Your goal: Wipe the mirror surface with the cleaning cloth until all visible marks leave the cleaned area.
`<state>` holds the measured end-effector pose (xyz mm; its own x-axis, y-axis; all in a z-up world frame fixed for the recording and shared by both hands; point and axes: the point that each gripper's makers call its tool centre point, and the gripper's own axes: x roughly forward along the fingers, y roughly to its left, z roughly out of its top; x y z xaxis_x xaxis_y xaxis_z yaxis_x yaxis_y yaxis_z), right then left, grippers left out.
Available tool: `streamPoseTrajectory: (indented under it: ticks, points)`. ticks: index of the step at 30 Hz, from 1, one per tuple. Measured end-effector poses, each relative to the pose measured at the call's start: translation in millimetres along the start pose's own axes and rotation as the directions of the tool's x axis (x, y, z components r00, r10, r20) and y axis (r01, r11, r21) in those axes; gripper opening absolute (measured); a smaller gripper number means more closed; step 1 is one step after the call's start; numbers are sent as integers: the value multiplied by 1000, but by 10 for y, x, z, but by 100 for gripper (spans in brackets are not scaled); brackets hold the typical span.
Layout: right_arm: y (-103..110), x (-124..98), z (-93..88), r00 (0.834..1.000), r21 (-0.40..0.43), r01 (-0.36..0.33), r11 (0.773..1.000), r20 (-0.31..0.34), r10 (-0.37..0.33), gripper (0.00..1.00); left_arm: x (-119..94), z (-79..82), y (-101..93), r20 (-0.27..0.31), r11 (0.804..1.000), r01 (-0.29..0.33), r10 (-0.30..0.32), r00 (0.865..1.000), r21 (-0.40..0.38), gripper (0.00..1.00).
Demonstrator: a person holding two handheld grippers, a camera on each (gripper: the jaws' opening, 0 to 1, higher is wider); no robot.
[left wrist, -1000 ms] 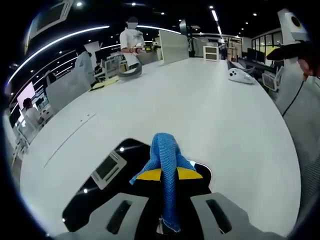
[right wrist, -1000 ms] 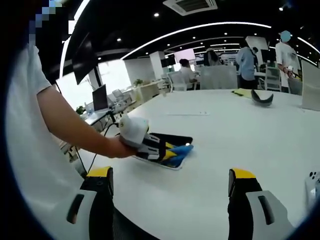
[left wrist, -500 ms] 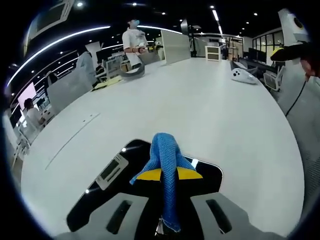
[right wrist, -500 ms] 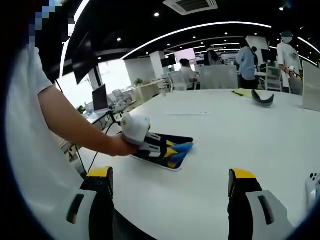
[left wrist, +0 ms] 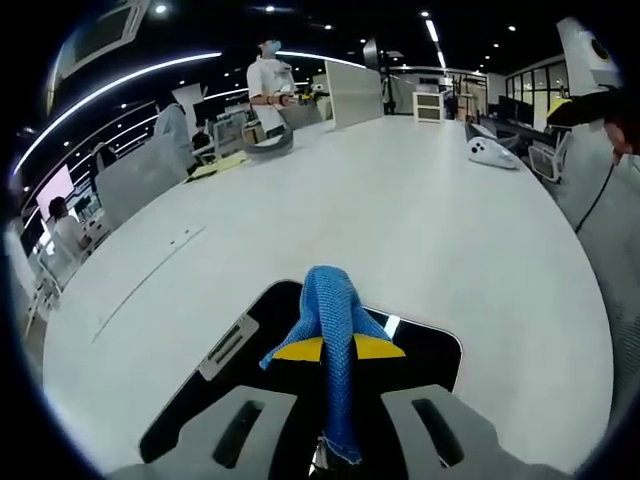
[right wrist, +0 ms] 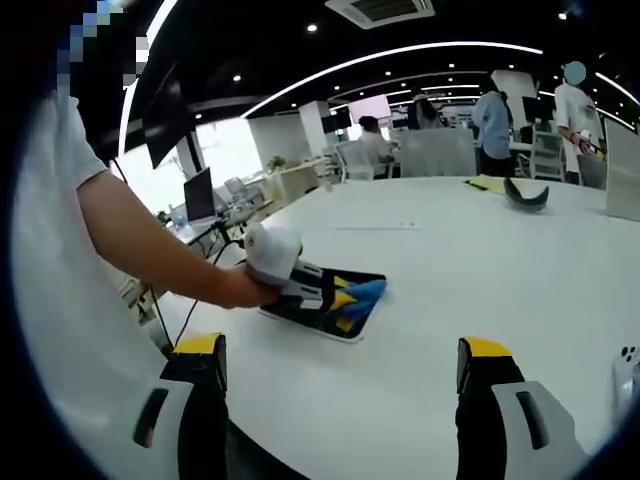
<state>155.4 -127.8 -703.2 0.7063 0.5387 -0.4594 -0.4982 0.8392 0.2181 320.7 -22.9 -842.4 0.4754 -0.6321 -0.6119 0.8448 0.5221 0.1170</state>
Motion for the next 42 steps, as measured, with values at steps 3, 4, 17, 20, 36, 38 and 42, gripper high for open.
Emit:
streamPoseTrajectory:
  ticks: [3,4,17,20,36,38,42]
  points:
    - [1,5,-3,1000,0,-2,1000,-3,2,95,5,3,30,-1,1000,-4,4,1000,1,7]
    - [6,4,-3,1000,-2,-2,1000,-4,2,95,8,3,45,-1,1000,-6,6,1000,0,7]
    - [-16,27,-22,1000,9,-2,1000,-7,2,96,38,6,174,-2,1000,-21,21,1000,2,7]
    - [-8,31,-9,1000,8,-2,1000,-6,2,96,43,8,209,-2,1000,-25,25,1000,2,7]
    - [6,68,11,1000,4,-11,1000,-14,11,96,79,12,401,-7,999,-44,44,999,-2,7]
    - [-5,70,12,1000,7,-8,1000,-14,8,96,85,9,423,-8,999,-46,46,999,0,7]
    - [-9,80,13,1000,4,-9,1000,-19,9,96,99,10,480,-10,999,-50,50,999,0,7]
